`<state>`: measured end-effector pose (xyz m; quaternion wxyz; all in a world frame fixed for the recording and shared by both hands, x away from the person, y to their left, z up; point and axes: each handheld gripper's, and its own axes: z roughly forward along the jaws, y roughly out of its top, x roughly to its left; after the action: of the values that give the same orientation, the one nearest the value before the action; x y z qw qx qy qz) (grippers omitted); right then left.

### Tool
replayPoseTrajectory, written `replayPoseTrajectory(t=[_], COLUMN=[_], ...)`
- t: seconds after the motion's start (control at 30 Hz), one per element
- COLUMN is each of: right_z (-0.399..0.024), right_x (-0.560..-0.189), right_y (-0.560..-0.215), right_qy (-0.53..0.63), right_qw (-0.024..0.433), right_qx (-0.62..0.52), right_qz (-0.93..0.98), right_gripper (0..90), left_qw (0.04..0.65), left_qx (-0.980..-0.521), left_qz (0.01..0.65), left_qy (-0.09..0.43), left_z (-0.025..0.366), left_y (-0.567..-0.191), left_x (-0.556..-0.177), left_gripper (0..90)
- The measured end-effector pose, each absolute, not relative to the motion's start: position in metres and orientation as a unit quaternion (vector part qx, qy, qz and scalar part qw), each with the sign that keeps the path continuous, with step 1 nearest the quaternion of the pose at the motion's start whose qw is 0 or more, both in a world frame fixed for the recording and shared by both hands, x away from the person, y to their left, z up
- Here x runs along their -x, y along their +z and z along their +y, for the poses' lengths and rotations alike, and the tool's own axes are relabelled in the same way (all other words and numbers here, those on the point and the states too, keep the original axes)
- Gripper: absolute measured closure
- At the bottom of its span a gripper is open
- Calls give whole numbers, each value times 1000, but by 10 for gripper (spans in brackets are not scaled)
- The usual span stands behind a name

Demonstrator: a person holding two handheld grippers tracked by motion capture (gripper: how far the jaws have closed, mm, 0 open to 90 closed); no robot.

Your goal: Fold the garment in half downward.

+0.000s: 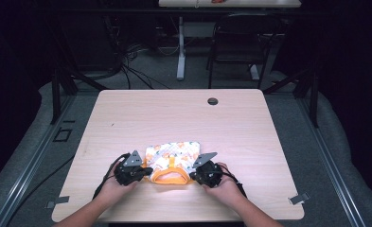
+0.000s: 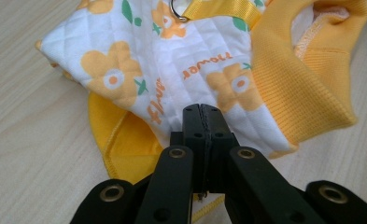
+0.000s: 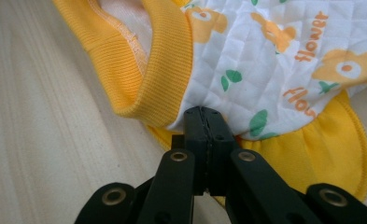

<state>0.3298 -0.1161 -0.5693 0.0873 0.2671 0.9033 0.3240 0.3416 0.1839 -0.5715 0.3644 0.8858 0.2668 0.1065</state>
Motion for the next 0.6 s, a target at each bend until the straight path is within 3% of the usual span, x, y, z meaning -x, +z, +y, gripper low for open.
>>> replayPoseTrajectory(t=[0.6], right_z=[-122], right_x=[-365], right_y=[-569], right_qy=[324], right_qw=[83], right_qx=[-308], right_qz=[891], right_gripper=[900], left_qw=[377], left_qx=[-869], left_qz=[296], left_qy=[124], left_z=[179], left_y=[-576], left_x=[-376], left_gripper=[900])
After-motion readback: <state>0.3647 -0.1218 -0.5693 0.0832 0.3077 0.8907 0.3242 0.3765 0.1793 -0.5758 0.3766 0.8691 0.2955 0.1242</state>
